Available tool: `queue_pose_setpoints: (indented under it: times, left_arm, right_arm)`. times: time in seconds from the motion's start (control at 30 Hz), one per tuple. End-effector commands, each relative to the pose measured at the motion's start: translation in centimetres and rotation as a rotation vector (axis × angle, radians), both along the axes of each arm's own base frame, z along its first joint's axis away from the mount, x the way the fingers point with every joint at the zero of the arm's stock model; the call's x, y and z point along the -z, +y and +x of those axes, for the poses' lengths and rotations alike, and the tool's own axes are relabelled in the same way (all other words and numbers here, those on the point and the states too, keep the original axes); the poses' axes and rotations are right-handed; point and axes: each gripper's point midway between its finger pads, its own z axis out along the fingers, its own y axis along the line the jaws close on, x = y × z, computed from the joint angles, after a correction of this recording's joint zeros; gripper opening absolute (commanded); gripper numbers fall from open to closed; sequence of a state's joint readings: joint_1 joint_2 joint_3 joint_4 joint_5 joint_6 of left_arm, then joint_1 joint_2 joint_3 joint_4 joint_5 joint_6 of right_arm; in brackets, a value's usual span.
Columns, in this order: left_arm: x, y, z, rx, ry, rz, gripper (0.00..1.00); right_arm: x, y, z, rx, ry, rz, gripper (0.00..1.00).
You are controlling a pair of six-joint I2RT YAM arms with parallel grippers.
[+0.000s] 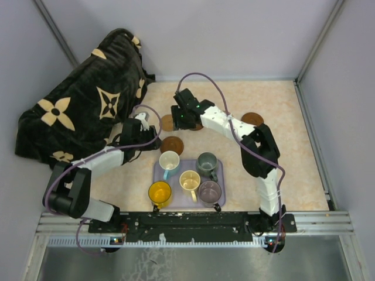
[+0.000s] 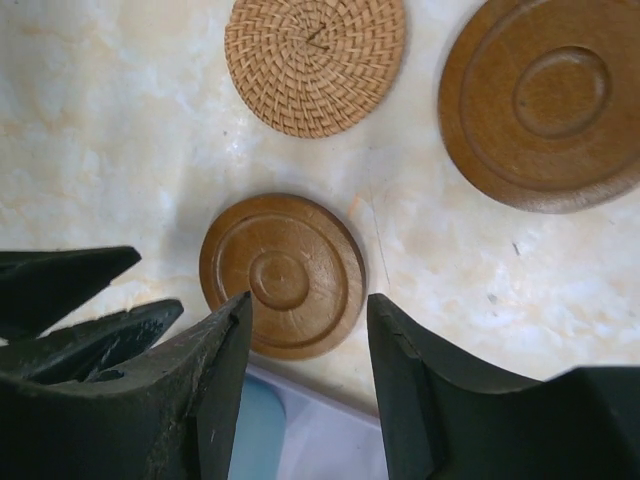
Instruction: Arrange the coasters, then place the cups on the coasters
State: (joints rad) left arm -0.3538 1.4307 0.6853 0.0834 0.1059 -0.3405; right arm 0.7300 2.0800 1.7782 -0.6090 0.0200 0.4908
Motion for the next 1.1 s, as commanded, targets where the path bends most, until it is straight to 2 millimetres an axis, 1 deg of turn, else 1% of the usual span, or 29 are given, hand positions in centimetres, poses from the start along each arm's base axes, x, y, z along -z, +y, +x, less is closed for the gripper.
queue_pose_setpoints:
  times: [0.0, 0.03, 0.07, 0.1, 0.2, 0.33, 0.4, 0.5, 0.57, 0.7, 0.83, 0.9, 0.97, 1.07]
  left_arm:
    - [-0.1, -1.1, 0.4, 0.026, -0.016, -0.034, 0.57]
    - [0.2, -1.1, 0.4, 0.025, -0.009, -0.035, 0.57]
    - [0.4, -1.2, 0.5, 0.027, -0.006, -0.033, 0.57]
    - [0.5, -1.2, 0.7, 0.027, -0.003, -0.030, 0.58]
    - [1.1, -1.5, 1.0, 0.036, 0.010, -0.016, 0.59]
    - [1.6, -2.1, 1.5, 0.047, 0.020, 0.019, 0.60]
    - [2.0, -2.5, 1.6, 0.055, 0.029, 0.038, 0.60]
    - [3.0, -3.1, 1.6, 0.058, 0.051, 0.072, 0.60]
    - [3.8, -2.8, 1.7, 0.033, 0.078, 0.114, 0.61]
    - [5.4, -1.2, 1.4, -0.049, 0.155, 0.222, 0.59]
    - [6.0, 0.8, 0.8, -0.119, 0.206, 0.317, 0.56]
    - [6.3, 1.7, 0.2, -0.148, 0.223, 0.349, 0.51]
    - [6.4, 2.7, -0.4, -0.183, 0.243, 0.379, 0.44]
    - [6.6, 4.0, -0.9, -0.245, 0.265, 0.419, 0.40]
  right_arm:
    - [-5.8, -2.0, 0.5, 0.056, -0.118, 0.045, 0.50]
    - [-6.7, -2.6, 0.5, 0.071, -0.133, 0.057, 0.51]
    - [-6.7, -3.1, 0.5, 0.083, -0.135, 0.057, 0.51]
    - [-7.6, -3.7, 0.4, 0.098, -0.151, 0.071, 0.51]
    - [-9.1, -5.7, 0.4, 0.145, -0.187, 0.090, 0.53]
    - [-11.5, -8.3, 0.3, 0.205, -0.259, 0.099, 0.60]
    - [-13.5, -9.8, 0.1, 0.236, -0.314, 0.110, 0.63]
    - [-14.9, -11.2, -0.2, 0.264, -0.360, 0.120, 0.65]
    - [-15.8, -12.0, -0.3, 0.283, -0.385, 0.126, 0.67]
    - [-17.0, -13.7, -0.7, 0.318, -0.417, 0.124, 0.70]
    - [-17.9, -14.7, -1.2, 0.343, -0.440, 0.124, 0.74]
    - [-18.2, -15.0, -1.3, 0.350, -0.450, 0.129, 0.75]
    - [-18.3, -15.2, -1.4, 0.357, -0.453, 0.134, 0.75]
    - [-18.5, -15.4, -1.5, 0.367, -0.456, 0.140, 0.76]
